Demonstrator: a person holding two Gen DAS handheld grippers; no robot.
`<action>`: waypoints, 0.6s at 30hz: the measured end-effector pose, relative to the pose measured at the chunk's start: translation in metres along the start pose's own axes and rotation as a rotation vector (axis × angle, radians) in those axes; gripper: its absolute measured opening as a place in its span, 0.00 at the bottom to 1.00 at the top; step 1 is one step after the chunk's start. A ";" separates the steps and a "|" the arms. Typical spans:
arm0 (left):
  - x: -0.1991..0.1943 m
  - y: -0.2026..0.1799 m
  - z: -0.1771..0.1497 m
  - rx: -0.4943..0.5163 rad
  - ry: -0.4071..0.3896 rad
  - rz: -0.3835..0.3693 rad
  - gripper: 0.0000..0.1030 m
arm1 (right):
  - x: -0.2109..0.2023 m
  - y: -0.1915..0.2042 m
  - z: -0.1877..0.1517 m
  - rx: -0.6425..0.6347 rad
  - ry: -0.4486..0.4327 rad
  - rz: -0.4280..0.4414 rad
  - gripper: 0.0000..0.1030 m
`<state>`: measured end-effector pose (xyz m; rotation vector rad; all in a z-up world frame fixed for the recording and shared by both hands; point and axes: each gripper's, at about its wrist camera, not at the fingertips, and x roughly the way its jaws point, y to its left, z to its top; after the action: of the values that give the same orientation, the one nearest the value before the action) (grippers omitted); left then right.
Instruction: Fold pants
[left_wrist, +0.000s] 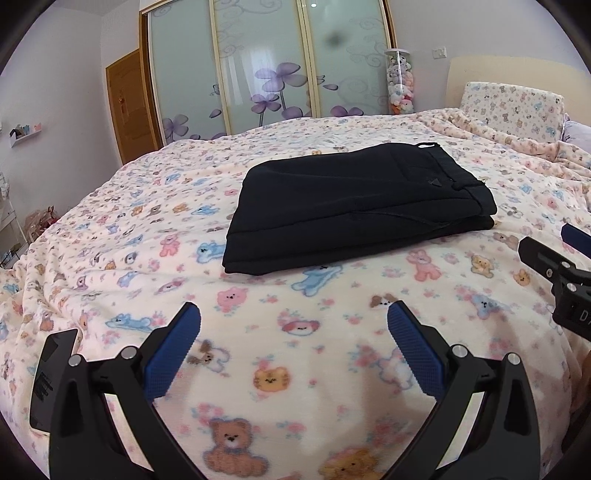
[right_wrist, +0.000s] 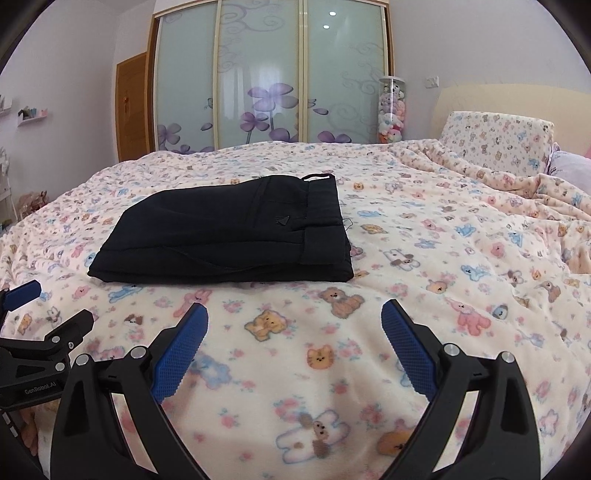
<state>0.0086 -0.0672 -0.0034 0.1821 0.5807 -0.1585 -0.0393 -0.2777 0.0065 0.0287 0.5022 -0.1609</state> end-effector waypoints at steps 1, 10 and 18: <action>0.000 0.000 0.000 0.000 -0.001 0.002 0.98 | -0.001 0.002 0.000 -0.006 -0.003 0.002 0.94; -0.002 0.004 0.001 -0.019 -0.007 0.000 0.98 | -0.004 0.015 -0.001 -0.083 -0.025 0.003 0.94; -0.003 0.002 0.000 -0.009 -0.014 0.001 0.98 | -0.001 0.014 -0.002 -0.063 -0.011 0.004 0.95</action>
<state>0.0069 -0.0647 -0.0010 0.1725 0.5670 -0.1563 -0.0393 -0.2640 0.0053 -0.0327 0.4960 -0.1407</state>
